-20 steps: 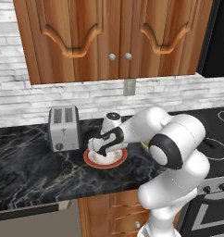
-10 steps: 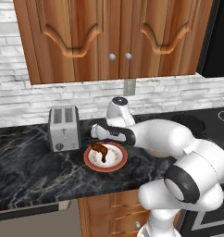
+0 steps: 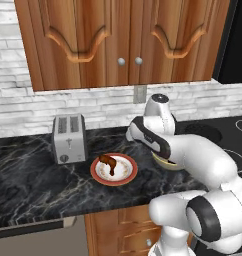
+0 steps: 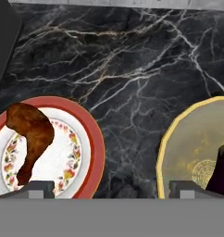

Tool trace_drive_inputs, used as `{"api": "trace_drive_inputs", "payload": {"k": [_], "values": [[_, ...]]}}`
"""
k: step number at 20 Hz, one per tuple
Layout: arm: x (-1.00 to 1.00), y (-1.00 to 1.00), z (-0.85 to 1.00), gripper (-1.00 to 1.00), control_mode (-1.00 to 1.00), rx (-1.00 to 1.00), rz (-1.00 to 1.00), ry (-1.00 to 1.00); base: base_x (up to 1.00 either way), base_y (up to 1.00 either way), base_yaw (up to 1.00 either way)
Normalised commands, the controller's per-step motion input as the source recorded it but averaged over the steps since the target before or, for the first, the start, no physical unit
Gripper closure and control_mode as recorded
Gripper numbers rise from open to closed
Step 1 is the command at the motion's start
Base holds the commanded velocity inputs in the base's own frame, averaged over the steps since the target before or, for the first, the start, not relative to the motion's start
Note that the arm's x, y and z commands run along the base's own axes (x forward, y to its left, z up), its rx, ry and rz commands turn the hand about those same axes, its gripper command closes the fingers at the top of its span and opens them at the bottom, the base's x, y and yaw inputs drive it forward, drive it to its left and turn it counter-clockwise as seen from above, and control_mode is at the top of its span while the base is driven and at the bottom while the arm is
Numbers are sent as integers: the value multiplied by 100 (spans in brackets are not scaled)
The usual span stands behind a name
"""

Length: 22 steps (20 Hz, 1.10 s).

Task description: Place the chicken drumstick on the plate and place the eggplant on the same plate.

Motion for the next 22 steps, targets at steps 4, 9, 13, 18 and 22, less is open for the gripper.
{"api": "trace_drive_inputs", "payload": {"k": [4,9,13,18,22], "values": [[0,-100,4,-100,-100,-3,-12,15,0,0,0],[0,-78,-4,-100,-100,0,-27,4,0,0,0],[1,-10,0,-100,-100,0,-3,1,0,0,0],[0,-39,-34,-100,-100,0,0,5,0,0,0],[9,-43,-30,-100,-100,0,0,7,0,0,0]]}}
